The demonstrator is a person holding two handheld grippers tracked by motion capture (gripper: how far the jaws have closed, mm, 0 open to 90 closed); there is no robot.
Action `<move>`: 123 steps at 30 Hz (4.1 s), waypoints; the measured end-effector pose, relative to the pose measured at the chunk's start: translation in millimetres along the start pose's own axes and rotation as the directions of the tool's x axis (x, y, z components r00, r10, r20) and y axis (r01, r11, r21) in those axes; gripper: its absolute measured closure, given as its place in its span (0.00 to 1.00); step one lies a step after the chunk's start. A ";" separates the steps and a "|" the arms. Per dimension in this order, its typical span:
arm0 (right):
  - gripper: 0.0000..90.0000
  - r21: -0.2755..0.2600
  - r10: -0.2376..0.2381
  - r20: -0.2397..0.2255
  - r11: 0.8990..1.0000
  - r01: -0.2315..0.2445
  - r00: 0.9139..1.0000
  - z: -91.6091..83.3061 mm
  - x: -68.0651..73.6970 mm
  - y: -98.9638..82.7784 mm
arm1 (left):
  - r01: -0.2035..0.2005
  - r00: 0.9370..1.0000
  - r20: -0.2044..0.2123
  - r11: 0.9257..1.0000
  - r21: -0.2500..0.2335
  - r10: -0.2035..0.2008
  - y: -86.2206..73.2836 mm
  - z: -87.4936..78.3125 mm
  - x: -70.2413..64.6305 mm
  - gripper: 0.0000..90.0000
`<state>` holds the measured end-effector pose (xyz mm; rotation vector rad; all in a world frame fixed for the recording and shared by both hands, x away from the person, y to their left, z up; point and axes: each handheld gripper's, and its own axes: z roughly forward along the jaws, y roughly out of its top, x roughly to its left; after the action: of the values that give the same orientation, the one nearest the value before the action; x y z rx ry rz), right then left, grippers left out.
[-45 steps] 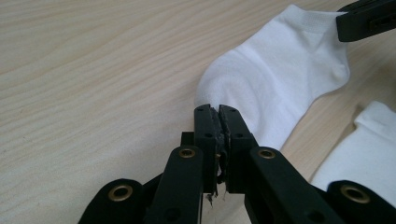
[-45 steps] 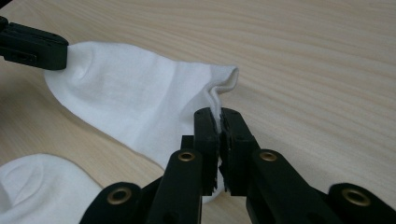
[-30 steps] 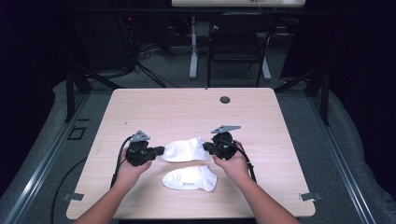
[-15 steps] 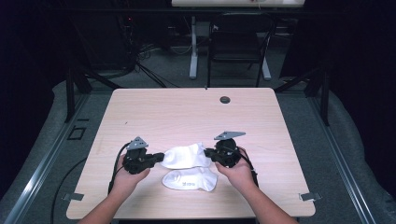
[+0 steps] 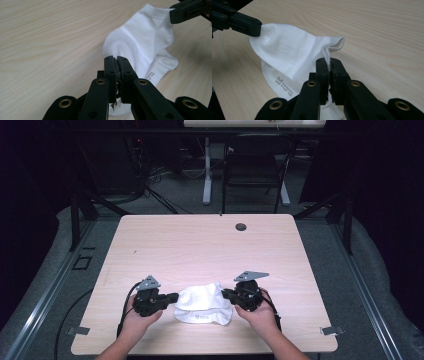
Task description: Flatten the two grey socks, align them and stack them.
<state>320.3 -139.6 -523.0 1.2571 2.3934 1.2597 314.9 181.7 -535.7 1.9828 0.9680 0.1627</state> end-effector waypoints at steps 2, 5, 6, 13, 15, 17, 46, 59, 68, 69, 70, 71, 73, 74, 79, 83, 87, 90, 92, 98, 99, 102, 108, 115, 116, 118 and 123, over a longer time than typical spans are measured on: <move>0.96 0.001 -0.002 0.003 1.000 0.002 1.000 -3.1 1.1 -2.4 | -0.001 1.000 0.006 1.000 0.002 0.001 -1.9 -1.7 -1.5 0.97; 0.96 -0.005 0.002 -0.002 1.000 -0.002 1.000 -7.1 2.3 -6.2 | 0.004 1.000 0.010 1.000 0.003 -0.004 -5.7 -3.4 -3.5 0.97; 0.96 -0.003 0.008 -0.005 1.000 -0.008 1.000 -8.6 3.1 -7.4 | 0.007 1.000 0.015 1.000 0.001 -0.007 -6.6 -4.0 -3.9 0.97; 0.96 -0.010 0.013 -0.015 1.000 -0.014 1.000 -13.7 7.1 -16.3 | 0.002 1.000 0.017 1.000 0.004 -0.002 -12.1 -7.6 -7.6 0.97; 0.96 0.002 0.019 -0.012 1.000 -0.019 1.000 -14.2 7.6 -18.8 | 0.004 1.000 0.020 1.000 0.005 -0.004 -14.3 -6.2 -8.3 0.97; 0.96 0.007 0.017 -0.011 1.000 -0.017 1.000 -14.0 6.9 -20.9 | 0.003 1.000 0.025 1.000 0.011 -0.004 -15.6 -5.4 -8.0 0.97; 0.96 0.052 0.044 0.007 0.998 -0.044 0.999 -0.7 -1.9 -33.1 | 0.016 1.000 0.019 0.997 0.072 -0.018 -29.1 17.8 -5.3 0.97; 0.95 0.095 0.049 0.016 0.994 -0.050 0.999 11.1 -7.3 -34.4 | 0.023 1.000 0.011 0.995 0.097 -0.024 -32.0 21.0 0.4 0.96; 0.89 0.116 0.067 0.020 0.991 -0.068 0.998 14.1 -11.9 -38.6 | 0.026 1.000 -0.009 0.995 0.099 -0.026 -33.5 21.9 3.6 0.88; 0.87 0.107 0.069 0.021 0.992 -0.071 0.997 13.0 -12.0 -38.4 | 0.028 1.000 -0.010 0.996 0.088 -0.028 -32.6 20.2 3.3 0.86; 0.85 0.091 0.069 0.023 0.993 -0.071 0.997 11.3 -12.2 -38.1 | 0.024 1.000 -0.008 0.997 0.073 -0.023 -31.1 18.0 2.8 0.83; 0.85 0.070 0.066 0.026 0.995 -0.068 0.997 9.2 -12.1 -37.6 | 0.020 1.000 -0.002 0.998 0.056 -0.020 -29.5 15.8 1.7 0.82; 0.82 0.025 0.059 0.028 0.998 -0.060 0.998 4.7 -10.9 -35.6 | 0.014 1.000 0.009 0.999 0.031 -0.014 -26.4 11.8 -0.8 0.79; 0.81 0.008 0.053 0.026 0.999 -0.053 0.998 2.9 -10.1 -34.6 | 0.006 1.000 0.022 1.000 0.015 -0.006 -24.6 10.2 -3.3 0.79; 0.75 -0.027 -0.021 -0.019 0.999 0.021 1.000 5.7 1.5 -31.0 | -0.057 0.997 0.043 0.998 0.027 0.056 -24.0 14.2 -13.7 0.74; 0.71 0.007 -0.065 -0.031 0.998 0.066 0.997 18.2 7.5 -32.9 | -0.096 0.995 0.042 0.994 0.060 0.093 -28.2 22.3 -16.5 0.70; 0.69 0.031 -0.098 -0.019 0.995 0.098 0.995 23.3 9.9 -36.2 | -0.095 0.995 0.044 0.993 0.075 0.091 -31.2 26.3 -15.1 0.66; 0.68 0.040 -0.105 -0.013 0.994 0.105 0.994 24.5 9.1 -37.6 | -0.085 0.996 0.046 0.993 0.085 0.082 -33.0 27.9 -12.9 0.65; 0.67 0.053 -0.116 -0.002 0.992 0.116 0.993 26.2 9.0 -39.0 | -0.084 0.996 0.048 0.992 0.094 0.080 -34.5 28.8 -12.0 0.64; 0.67 0.090 -0.115 0.008 0.989 0.114 0.993 30.1 8.1 -45.3 | -0.091 0.995 0.049 0.991 0.099 0.087 -37.2 30.8 -11.2 0.62; 0.68 0.091 -0.102 0.007 0.991 0.101 0.995 30.0 8.0 -45.3 | -0.093 0.995 0.049 0.991 0.098 0.089 -37.3 30.9 -11.1 0.62; 0.68 0.089 -0.092 0.011 0.992 0.091 0.996 30.7 7.1 -44.8 | -0.098 0.995 0.044 0.991 0.092 0.095 -37.6 31.8 -10.5 0.62; 0.69 0.071 -0.081 0.023 0.994 0.079 0.996 34.5 4.4 -42.6 | -0.096 0.995 0.024 0.993 0.074 0.095 -35.4 35.3 -6.3 0.62; 0.69 0.057 -0.066 0.031 0.996 0.064 0.997 39.3 -0.9 -39.1 | -0.090 0.996 0.003 0.995 0.050 0.090 -32.0 39.7 1.1 0.62; 0.69 0.051 -0.066 0.030 0.997 0.065 0.997 40.0 -1.4 -38.9 | -0.088 0.996 0.001 0.995 0.049 0.088 -31.6 39.9 1.8 0.62; 0.69 0.043 -0.073 0.027 0.996 0.071 0.997 40.7 -1.9 -38.7 | -0.080 0.997 -0.002 0.996 0.042 0.080 -31.1 40.2 2.8 0.61; 0.65 0.007 -0.072 0.027 0.997 0.072 0.997 34.5 -1.5 -36.8 | -0.059 0.998 -0.006 0.998 0.010 0.059 -27.2 32.2 6.4 0.54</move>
<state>315.6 -130.6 -572.4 1.1712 2.4026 1.2082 318.5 172.7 -577.3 2.0220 0.9160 0.1980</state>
